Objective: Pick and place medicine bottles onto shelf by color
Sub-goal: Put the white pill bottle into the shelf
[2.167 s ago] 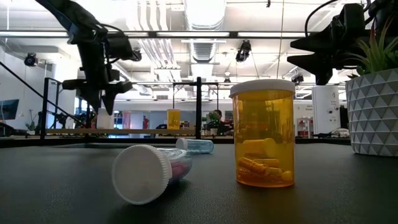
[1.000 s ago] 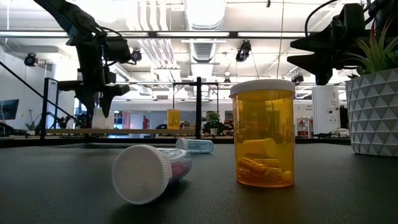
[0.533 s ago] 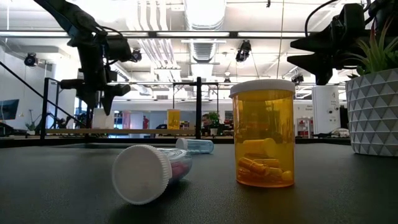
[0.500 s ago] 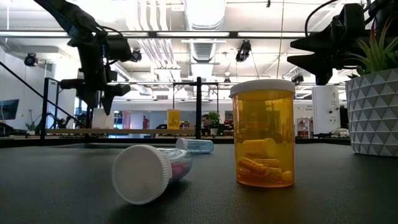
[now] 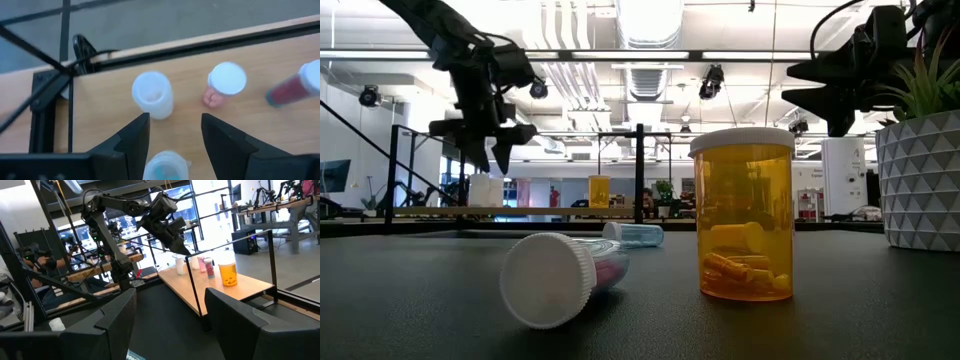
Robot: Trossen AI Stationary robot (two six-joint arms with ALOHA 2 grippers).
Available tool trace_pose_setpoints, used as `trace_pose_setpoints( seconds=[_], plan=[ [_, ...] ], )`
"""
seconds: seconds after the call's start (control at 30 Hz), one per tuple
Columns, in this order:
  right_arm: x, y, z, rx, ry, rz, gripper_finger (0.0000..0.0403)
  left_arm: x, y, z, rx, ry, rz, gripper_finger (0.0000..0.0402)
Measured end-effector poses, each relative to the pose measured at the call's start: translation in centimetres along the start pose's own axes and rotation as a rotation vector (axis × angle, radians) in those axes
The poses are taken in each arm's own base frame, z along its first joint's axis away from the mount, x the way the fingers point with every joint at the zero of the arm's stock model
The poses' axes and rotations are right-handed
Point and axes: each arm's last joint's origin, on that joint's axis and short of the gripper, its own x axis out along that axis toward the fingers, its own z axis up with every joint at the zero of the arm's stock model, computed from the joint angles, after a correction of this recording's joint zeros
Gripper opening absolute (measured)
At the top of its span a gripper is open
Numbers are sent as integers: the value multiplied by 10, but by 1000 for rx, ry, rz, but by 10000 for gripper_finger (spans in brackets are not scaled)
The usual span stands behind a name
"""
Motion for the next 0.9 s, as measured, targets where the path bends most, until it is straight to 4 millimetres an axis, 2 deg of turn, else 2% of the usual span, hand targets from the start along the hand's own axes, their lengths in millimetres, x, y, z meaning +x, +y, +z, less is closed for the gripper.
trace_pose_setpoints(
  seconds=[0.27,0.5,0.67,0.9],
  plan=[
    [0,0,0,-1,0,0,226,-24,-3,18,65,-129,-83,162],
    [0,0,0,0,0,0,226,-49,-24,26,189,-292,-294,162],
    [0,0,0,0,0,-1,226,-62,-48,19,286,-353,-423,162],
    [0,0,0,-1,0,0,226,-81,-76,-3,379,-358,-555,162]
  ],
)
